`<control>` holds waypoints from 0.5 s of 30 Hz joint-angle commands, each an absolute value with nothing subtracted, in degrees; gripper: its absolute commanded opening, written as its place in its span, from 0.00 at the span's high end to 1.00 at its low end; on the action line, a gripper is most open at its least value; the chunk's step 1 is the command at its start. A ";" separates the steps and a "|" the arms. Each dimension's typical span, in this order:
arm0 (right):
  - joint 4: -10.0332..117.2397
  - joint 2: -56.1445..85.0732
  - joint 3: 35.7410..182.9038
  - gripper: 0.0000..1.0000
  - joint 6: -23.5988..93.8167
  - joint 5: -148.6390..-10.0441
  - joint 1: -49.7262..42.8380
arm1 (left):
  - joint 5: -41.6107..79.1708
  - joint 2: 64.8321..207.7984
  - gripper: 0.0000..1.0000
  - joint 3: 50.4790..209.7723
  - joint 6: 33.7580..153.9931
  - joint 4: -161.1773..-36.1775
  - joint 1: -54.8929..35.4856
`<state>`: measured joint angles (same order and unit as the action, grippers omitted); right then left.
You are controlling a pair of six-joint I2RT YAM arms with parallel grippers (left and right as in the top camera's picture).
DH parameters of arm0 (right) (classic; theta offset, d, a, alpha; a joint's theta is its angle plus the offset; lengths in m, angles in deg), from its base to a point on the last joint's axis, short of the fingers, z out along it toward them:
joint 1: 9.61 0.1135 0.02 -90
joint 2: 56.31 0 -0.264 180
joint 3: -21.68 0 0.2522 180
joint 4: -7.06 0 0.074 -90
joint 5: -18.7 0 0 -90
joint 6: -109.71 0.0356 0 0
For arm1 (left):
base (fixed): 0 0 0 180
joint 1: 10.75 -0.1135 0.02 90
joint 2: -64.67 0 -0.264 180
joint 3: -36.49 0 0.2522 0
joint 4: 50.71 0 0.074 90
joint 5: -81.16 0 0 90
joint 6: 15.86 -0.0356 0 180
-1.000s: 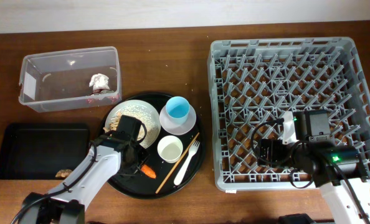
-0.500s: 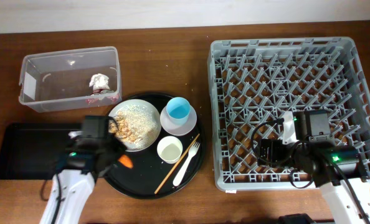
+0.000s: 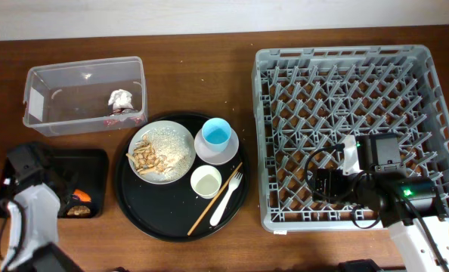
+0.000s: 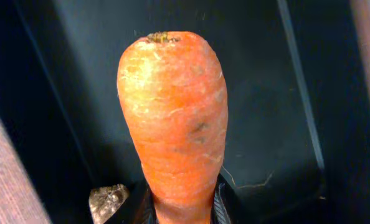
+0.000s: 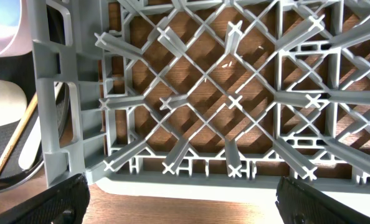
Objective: Sort waste into correct bins and load items into the dishwasher rack
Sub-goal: 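Grasp the carrot and place it on the black baking tray, then grasp the white cup with the left gripper and lift it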
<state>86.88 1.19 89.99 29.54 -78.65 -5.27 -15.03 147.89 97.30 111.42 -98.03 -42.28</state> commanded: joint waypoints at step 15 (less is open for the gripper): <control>86.64 1.08 90.84 0.02 28.99 -78.13 -5.18 | 5.38 149.27 0.43 118.39 97.36 -121.07 -25.69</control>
<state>86.64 1.19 89.99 29.56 -78.63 -5.27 1.34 149.44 117.65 101.73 -120.39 -33.45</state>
